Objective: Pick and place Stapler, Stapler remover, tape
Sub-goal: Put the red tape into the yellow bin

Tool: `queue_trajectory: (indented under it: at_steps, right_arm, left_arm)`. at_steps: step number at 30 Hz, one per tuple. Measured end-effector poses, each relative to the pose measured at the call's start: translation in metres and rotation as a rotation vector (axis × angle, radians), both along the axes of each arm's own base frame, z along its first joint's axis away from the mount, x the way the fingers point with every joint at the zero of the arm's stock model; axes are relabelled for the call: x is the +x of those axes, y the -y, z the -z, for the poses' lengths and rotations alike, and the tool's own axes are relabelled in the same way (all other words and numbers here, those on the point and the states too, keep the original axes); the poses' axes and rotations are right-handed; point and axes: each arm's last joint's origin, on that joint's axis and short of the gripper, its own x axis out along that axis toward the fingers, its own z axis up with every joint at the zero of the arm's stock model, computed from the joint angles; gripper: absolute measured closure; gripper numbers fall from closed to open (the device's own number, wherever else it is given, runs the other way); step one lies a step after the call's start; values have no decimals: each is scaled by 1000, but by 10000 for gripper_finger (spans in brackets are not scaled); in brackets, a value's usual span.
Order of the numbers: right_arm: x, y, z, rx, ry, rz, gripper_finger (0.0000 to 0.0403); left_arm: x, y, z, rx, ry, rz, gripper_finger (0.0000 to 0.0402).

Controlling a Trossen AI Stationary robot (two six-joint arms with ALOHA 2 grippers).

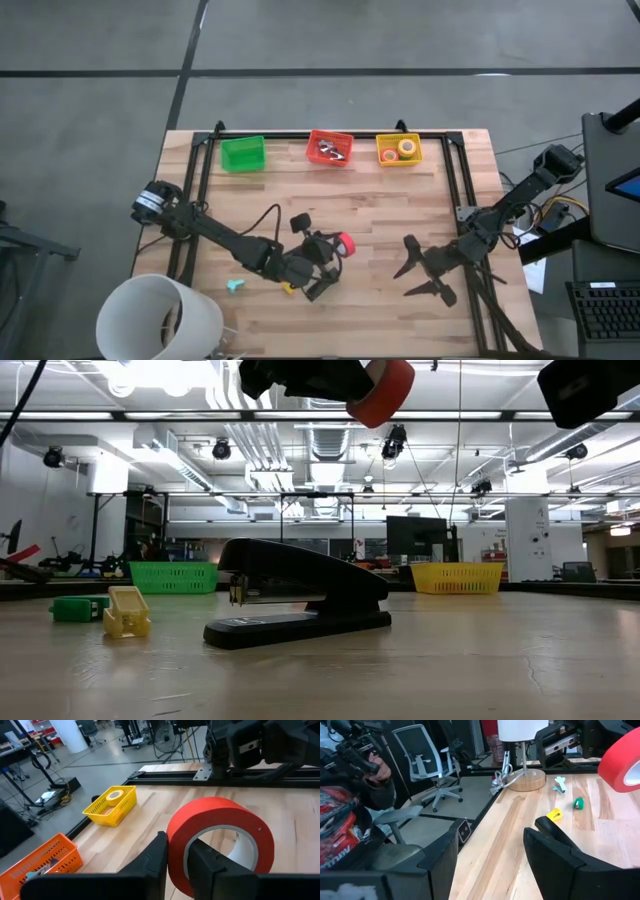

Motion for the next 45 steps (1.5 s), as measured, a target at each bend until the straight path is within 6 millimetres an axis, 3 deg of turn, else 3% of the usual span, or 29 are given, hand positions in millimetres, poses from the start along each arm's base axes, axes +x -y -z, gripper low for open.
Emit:
queue_trajectory:
  at_steps: [45]
  right_arm:
    - [1,2,1,-29,5,63,183]
  left_arm:
    - [1,0,-2,-7,24,7,349]
